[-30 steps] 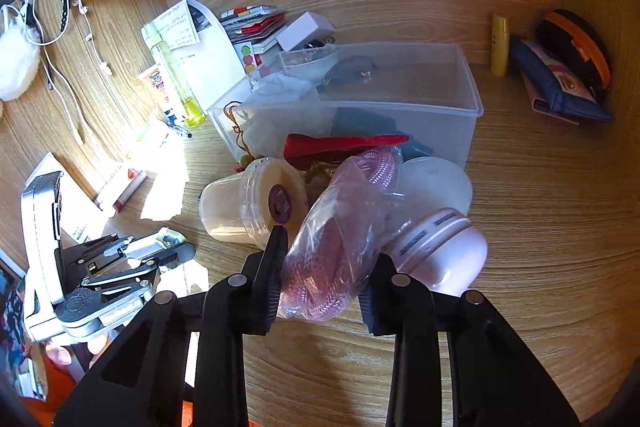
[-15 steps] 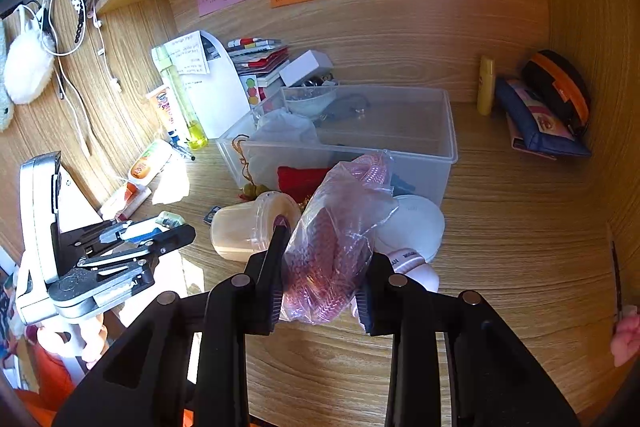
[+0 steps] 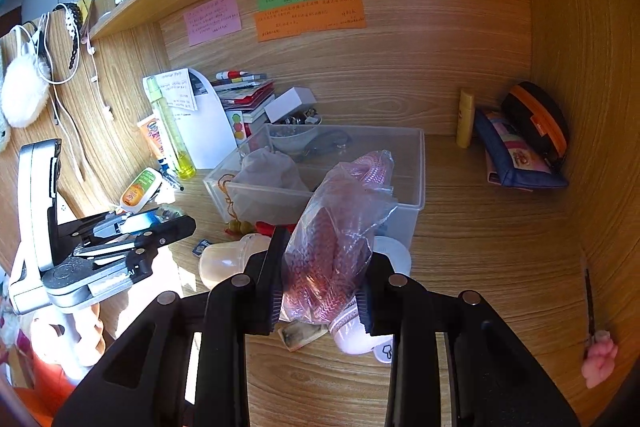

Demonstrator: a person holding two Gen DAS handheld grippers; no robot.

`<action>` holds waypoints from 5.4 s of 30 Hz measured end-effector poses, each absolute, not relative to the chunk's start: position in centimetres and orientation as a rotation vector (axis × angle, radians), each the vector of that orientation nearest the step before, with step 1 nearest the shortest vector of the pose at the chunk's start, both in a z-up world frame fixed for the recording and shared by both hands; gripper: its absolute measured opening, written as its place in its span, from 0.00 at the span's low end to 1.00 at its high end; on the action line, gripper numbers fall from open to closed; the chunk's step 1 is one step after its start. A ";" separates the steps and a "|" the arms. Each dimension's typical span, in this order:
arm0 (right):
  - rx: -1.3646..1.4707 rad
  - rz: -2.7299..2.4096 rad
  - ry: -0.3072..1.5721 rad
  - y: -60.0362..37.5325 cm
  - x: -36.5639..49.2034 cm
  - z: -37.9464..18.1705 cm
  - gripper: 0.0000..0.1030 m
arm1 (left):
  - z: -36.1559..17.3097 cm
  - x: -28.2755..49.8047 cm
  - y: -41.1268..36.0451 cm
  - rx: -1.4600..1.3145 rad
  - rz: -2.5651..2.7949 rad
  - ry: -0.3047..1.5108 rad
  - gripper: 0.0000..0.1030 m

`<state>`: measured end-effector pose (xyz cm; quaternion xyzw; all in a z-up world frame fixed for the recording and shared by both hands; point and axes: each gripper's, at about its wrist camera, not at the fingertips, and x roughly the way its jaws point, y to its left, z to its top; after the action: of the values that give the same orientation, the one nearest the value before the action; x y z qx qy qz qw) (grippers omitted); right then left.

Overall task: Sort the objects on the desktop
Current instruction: 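Carry the small box and pink rope bag over the clear box, then release the small box and pink rope bag into the clear box, then move both open grippers toward the cream cup and pink round container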

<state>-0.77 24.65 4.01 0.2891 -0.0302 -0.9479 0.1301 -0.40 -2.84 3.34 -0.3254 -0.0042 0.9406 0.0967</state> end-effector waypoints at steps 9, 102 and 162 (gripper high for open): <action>0.788 -2.777 -0.108 25.4 -2.3 5.6 0.25 | 4.5 -2.7 -2.2 -0.946 2.769 -0.016 0.34; 1.051 -2.696 -0.040 22.4 -16.3 1.4 0.60 | 0.2 -16.5 0.7 -1.224 2.531 -0.036 0.55; 1.181 -2.783 -0.261 21.5 -2.4 -1.2 0.82 | -0.2 -3.0 0.9 -1.129 2.629 0.042 0.85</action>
<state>-2.41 21.50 -1.22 0.3887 -0.0859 -0.9158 0.0535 -3.05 0.93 -0.23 -0.3905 0.0147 0.9098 0.1397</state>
